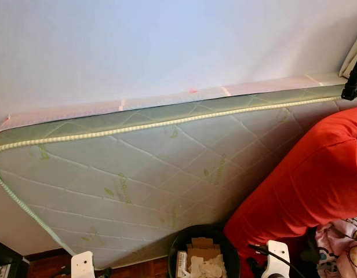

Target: Clean up the room

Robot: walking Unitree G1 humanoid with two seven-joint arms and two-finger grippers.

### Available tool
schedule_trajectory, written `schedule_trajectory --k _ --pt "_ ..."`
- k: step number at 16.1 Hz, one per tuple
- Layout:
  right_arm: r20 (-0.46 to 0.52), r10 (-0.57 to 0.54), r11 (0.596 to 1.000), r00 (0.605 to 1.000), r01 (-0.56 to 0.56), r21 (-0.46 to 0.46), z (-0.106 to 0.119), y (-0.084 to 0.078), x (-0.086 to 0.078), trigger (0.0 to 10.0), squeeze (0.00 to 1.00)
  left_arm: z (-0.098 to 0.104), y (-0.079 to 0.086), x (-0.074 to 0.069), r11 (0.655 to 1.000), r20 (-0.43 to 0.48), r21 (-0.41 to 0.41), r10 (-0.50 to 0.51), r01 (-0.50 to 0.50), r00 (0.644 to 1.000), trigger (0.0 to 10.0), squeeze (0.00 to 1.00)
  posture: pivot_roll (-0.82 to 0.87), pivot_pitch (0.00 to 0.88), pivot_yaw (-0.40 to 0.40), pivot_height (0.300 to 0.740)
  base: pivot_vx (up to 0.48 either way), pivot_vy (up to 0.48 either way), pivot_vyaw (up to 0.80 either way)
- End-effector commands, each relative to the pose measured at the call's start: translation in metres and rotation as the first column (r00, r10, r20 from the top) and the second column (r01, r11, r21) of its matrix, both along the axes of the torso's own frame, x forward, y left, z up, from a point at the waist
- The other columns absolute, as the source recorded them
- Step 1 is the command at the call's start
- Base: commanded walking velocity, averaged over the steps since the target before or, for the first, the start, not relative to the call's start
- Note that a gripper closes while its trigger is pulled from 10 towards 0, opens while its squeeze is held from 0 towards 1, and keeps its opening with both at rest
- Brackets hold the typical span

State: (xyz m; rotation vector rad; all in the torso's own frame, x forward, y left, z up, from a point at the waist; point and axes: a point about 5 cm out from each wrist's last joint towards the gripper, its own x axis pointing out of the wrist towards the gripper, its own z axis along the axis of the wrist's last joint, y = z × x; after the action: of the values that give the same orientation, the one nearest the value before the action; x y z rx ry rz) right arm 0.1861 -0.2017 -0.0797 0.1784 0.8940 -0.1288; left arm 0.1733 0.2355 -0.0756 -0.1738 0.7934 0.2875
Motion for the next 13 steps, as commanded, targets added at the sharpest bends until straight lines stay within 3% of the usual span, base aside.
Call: schedule_trajectory --k 1,7,13 --pt "-0.006 0.008 1.000 1.000 -0.008 -0.010 -0.0002 -0.0029 -0.0014 10.0 0.00 -0.0028 -0.0017 -0.0048 1.000 -0.020 0.000 -0.012 0.012 1.000 10.0 0.00 0.06 0.000 -0.028 0.740 0.000 0.000 0.00" --pt "-0.008 0.012 1.000 1.000 -0.012 -0.005 -0.0009 -0.0022 -0.0028 10.0 0.00 -0.0027 -0.0022 -0.0047 1.000 -0.018 0.003 -0.025 0.025 1.000 10.0 0.00 0.06 0.000 -0.024 0.740 0.000 0.000 0.00" --pt "-0.011 0.016 1.000 1.000 -0.016 -0.001 -0.0016 -0.0013 -0.0041 10.0 0.00 -0.0022 -0.0008 -0.0045 0.999 -0.019 0.010 -0.035 0.035 0.999 10.0 0.00 0.06 0.000 -0.020 0.740 -0.247 0.000 0.00"
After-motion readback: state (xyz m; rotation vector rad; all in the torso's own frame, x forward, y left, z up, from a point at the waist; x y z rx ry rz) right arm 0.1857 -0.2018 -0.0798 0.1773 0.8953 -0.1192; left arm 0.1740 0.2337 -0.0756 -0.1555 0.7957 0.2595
